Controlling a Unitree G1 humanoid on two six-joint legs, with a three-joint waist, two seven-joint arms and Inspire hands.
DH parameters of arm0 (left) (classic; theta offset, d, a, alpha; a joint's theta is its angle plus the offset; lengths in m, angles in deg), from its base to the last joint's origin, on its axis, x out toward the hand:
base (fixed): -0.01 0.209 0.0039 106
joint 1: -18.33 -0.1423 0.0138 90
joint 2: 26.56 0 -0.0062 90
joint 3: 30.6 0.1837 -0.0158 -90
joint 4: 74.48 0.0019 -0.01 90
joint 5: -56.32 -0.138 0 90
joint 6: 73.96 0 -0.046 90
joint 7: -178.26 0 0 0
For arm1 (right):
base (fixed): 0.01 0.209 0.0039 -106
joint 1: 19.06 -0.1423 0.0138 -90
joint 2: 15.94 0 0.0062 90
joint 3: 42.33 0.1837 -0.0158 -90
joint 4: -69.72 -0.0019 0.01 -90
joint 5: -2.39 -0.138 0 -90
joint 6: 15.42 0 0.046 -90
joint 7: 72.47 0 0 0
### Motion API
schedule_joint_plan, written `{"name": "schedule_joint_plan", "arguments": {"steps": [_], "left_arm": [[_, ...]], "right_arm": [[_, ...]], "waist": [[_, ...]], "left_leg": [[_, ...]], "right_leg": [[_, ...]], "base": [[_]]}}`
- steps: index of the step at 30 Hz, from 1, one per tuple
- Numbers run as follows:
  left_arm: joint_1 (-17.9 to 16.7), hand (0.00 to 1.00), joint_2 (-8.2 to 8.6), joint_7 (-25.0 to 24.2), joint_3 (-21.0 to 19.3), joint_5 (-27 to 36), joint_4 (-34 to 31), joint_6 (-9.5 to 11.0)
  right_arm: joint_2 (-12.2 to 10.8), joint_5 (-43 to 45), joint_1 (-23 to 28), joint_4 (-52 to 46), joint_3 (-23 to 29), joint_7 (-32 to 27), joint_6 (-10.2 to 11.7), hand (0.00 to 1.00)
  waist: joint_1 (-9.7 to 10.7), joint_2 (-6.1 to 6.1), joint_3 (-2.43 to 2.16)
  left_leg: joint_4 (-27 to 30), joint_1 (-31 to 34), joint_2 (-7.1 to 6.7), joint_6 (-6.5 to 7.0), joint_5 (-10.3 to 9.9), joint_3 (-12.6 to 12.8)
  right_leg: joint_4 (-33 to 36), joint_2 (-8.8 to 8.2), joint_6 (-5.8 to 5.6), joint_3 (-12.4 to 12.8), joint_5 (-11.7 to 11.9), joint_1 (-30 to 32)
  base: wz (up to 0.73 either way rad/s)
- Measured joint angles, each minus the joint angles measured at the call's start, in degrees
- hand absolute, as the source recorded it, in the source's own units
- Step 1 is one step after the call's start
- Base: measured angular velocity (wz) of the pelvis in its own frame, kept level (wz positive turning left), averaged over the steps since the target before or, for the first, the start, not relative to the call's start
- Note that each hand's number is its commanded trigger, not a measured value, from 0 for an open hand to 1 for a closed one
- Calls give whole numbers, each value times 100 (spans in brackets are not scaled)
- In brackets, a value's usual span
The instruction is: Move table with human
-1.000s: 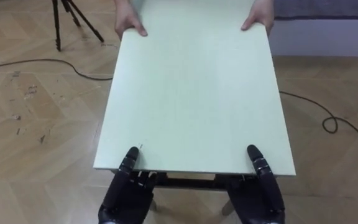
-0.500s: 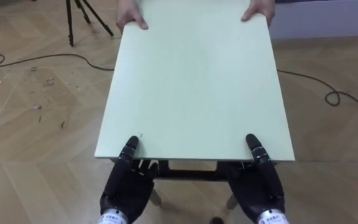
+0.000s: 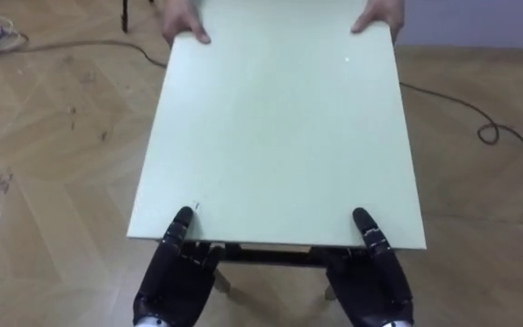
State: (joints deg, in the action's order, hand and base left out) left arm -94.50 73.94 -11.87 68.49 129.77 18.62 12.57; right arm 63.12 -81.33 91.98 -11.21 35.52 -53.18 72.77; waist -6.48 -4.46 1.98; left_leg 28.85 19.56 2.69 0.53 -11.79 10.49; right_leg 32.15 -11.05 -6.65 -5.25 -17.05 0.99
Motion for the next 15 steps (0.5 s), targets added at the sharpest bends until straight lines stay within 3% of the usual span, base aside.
{"name": "schedule_joint_plan", "arguments": {"steps": [1,8,11,15], "left_arm": [[56,100,10,1,3,-64,0,1],[153,100,5,1,-82,-174,-49,26],[199,100,-1,1,-102,-227,-61,25],[198,100,-23,1,-97,-296,-31,23]], "right_arm": [[11,-23,-46,0,1,0,54,100],[-23,-99,-182,46,-56,-1,87,100],[-35,-166,-175,47,-67,-1,69,100],[-73,-175,-159,156,-67,-7,30,100]], "waist": [[-24,-77,0],[-101,-88,-5],[-94,-81,-7],[-3,-36,17]], "left_leg": [[58,177,19,-7,32,-2],[80,626,186,-41,241,31],[97,777,258,-29,369,18],[59,804,287,-47,552,-170]], "right_leg": [[-103,4,-10,-38,-135,86],[-1156,128,17,-538,-236,-2],[-1259,173,34,-939,-251,23],[-1259,304,113,-1062,-294,-40]], "base": [[-8],[-10],[7],[18]]}}
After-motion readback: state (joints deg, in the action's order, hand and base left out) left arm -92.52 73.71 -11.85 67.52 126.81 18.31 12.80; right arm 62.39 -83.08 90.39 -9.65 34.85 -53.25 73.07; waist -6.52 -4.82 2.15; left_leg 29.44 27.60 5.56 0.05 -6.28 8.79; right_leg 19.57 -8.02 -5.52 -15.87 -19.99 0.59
